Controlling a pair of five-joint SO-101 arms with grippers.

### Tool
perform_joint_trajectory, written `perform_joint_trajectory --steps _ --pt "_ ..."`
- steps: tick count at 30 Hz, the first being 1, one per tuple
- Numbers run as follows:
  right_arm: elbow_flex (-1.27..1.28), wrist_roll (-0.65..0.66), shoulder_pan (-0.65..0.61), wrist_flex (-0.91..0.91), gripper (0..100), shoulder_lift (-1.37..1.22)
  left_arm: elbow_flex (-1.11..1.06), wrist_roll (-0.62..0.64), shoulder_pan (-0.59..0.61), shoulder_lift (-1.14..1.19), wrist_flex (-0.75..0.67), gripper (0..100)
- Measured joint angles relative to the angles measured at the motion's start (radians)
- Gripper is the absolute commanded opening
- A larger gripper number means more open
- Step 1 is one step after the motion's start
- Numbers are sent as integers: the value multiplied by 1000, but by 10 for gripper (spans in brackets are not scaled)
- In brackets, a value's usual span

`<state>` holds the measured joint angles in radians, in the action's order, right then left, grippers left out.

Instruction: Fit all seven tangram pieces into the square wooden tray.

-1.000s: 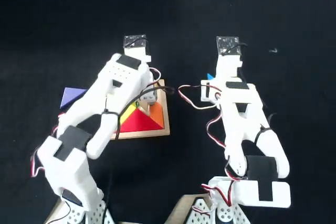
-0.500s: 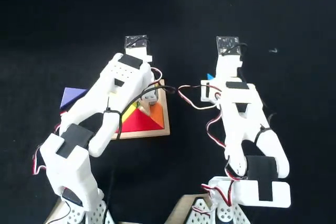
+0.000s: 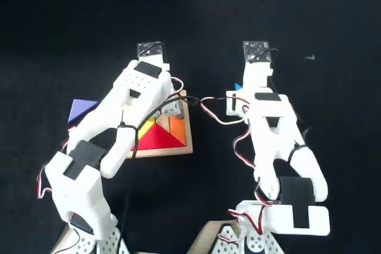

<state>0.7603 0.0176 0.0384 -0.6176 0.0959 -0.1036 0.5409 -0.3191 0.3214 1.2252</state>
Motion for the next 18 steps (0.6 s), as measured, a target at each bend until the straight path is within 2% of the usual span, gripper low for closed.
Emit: perform_joint_trajectory --steps 13,18 --pt "0 0 0 3 12 0 155 -8 32 0 -11 256" --pt "0 0 0 3 12 0 238 -166 100 -58 144 256"
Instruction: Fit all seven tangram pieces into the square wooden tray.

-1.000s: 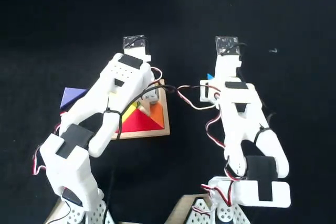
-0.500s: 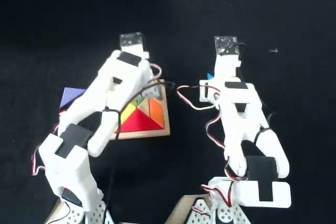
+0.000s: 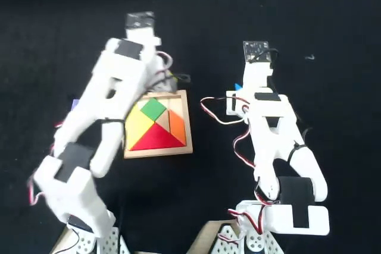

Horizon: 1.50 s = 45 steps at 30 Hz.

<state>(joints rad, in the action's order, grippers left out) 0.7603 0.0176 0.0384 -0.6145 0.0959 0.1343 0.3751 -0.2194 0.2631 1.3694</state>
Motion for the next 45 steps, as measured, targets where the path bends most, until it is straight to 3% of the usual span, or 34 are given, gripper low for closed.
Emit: perform_joint_trajectory --steps 5,11,15,23,28,39,45 --pt "0 0 0 0 12 0 5 -78 121 -183 117 256" --pt "0 0 0 0 12 0 -204 -115 226 -425 109 256" --pt "3 69 0 0 12 0 -450 -118 328 -571 -23 257" --pt "17 117 0 -2 41 0 -937 -144 505 -744 -466 258" --pt "-81 118 0 -144 167 0 -973 -146 506 -730 -546 260" --pt "-163 192 -92 -210 127 0 -973 -146 571 -641 -681 256" --pt "-163 269 -29 -147 127 -3 -973 -146 574 -626 -687 256"
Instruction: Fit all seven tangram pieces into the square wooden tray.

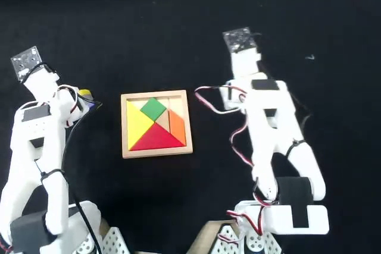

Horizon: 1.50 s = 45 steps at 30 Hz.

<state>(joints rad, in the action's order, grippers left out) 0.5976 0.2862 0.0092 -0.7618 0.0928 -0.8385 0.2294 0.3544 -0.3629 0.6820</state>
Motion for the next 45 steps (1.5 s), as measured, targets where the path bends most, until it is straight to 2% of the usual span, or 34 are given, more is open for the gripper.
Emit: perform_joint_trajectory --steps 6,12,15,22,28,32,37,45 --pt "-135 121 25 9 128 -181 -29 -2 0 0 -61 256" --pt "-333 295 54 -106 128 -342 -29 -2 0 0 -66 256" --pt "-388 391 54 -178 128 -371 -29 -2 0 0 -66 256" --pt "-422 506 55 -209 129 -373 -29 -2 0 0 -66 256" --pt "-422 535 54 -209 246 -373 -29 -2 0 0 -66 256" --pt "-422 540 54 -212 213 -373 -29 -2 0 0 -66 256" --pt "-422 629 23 -256 198 -385 -29 -2 0 0 -66 256" --pt "-454 638 23 -295 198 -503 -29 -2 0 0 -66 256"
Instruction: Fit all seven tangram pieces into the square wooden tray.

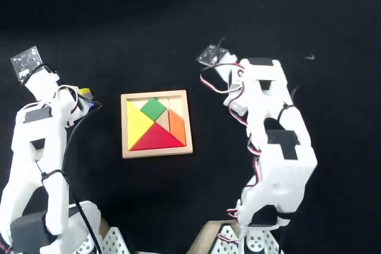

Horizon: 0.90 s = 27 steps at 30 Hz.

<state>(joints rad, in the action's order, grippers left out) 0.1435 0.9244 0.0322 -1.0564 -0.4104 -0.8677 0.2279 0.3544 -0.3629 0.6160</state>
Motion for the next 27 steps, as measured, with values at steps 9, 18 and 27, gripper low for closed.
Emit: perform_joint_trajectory --steps 9,18,27 --pt "-23 6 12 -5 194 -14 0 0 0 0 0 256" --pt "-34 74 21 -18 86 -14 0 0 0 0 0 256" --pt "-196 80 21 -172 82 -15 0 0 0 0 0 256"
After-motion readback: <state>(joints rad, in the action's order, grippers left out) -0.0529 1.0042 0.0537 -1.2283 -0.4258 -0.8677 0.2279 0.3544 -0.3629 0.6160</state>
